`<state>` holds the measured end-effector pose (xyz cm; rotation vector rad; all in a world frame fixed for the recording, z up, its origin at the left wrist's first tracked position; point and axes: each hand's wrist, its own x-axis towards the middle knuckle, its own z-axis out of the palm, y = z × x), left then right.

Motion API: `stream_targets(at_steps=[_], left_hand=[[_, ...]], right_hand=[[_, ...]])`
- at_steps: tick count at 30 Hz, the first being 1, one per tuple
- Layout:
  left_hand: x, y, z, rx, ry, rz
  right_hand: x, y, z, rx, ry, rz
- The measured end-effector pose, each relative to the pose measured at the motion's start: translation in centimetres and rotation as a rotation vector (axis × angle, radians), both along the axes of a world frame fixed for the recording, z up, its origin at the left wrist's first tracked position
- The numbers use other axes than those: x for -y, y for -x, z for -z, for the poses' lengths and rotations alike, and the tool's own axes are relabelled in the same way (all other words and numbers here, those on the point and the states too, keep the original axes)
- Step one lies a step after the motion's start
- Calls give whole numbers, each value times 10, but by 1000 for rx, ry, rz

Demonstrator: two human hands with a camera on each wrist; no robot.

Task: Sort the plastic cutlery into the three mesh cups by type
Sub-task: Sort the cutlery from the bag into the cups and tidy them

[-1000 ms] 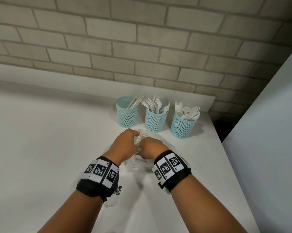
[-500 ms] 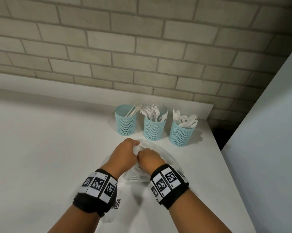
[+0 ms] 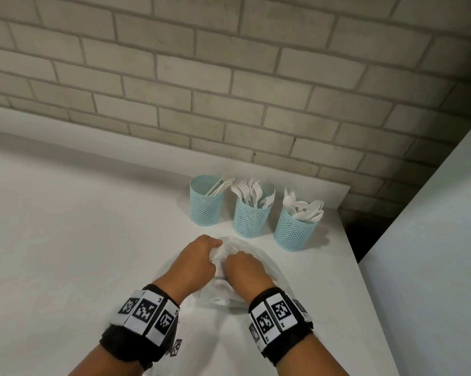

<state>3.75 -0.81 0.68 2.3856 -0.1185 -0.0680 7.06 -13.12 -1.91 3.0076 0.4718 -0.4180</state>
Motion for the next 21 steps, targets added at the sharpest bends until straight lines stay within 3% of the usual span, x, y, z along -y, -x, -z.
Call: stream_targets(at_steps=[7, 12, 21], left_hand=[[-3, 1, -2, -21, 38, -11], [-5, 5, -4, -43, 57, -7], [-3, 8, -6, -52, 88, -39]], right_hand=[[17, 3, -4, 98, -188, -57], [24, 3, -2, 2, -268, -40], [19, 9, -4, -33, -239, -22]])
